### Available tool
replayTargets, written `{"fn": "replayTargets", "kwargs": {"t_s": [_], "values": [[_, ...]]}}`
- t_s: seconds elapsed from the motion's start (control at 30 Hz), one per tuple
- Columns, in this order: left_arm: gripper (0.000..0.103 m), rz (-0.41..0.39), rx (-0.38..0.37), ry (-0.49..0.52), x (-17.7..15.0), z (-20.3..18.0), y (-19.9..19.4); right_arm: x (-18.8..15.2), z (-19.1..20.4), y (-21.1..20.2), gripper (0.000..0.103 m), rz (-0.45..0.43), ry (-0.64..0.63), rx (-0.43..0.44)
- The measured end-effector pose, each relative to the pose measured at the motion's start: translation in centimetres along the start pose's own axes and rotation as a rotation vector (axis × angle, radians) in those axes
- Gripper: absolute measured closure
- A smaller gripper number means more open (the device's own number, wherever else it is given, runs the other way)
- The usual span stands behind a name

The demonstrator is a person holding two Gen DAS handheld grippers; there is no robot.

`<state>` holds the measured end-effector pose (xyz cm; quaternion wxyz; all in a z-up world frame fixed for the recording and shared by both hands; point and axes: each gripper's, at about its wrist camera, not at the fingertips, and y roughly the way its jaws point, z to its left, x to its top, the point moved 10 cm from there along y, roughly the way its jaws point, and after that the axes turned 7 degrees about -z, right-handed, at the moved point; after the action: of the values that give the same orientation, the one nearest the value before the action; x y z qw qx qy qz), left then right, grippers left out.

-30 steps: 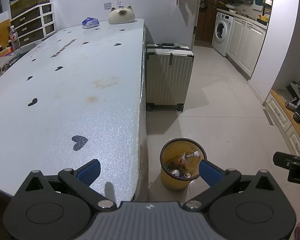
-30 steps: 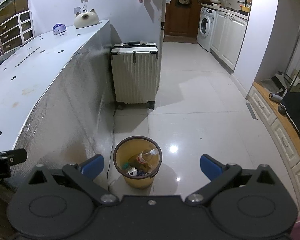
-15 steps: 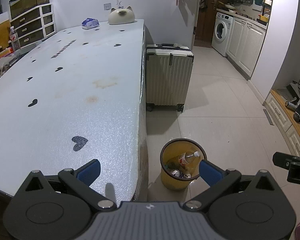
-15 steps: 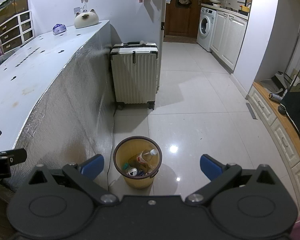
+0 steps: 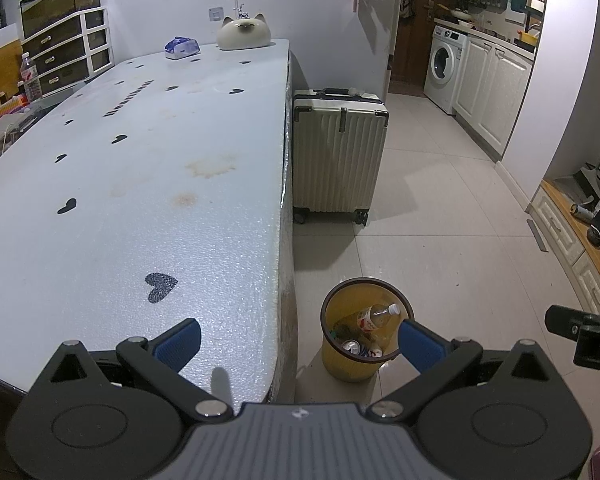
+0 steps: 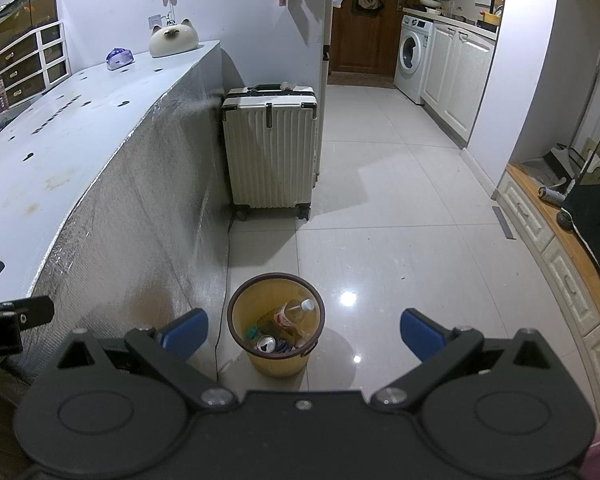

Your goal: Collect trash

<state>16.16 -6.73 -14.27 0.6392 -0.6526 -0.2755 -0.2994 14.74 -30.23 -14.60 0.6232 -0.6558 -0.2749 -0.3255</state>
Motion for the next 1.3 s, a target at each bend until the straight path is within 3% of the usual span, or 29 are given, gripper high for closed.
{"fn": "replayTargets", "kwargs": {"t_s": [1.3], "values": [[0.000,-0.002,0.000,0.000,0.29,0.08,-0.17,0.49,0.09,-0.01,0.000,-0.003,-0.004,0.006]]}}
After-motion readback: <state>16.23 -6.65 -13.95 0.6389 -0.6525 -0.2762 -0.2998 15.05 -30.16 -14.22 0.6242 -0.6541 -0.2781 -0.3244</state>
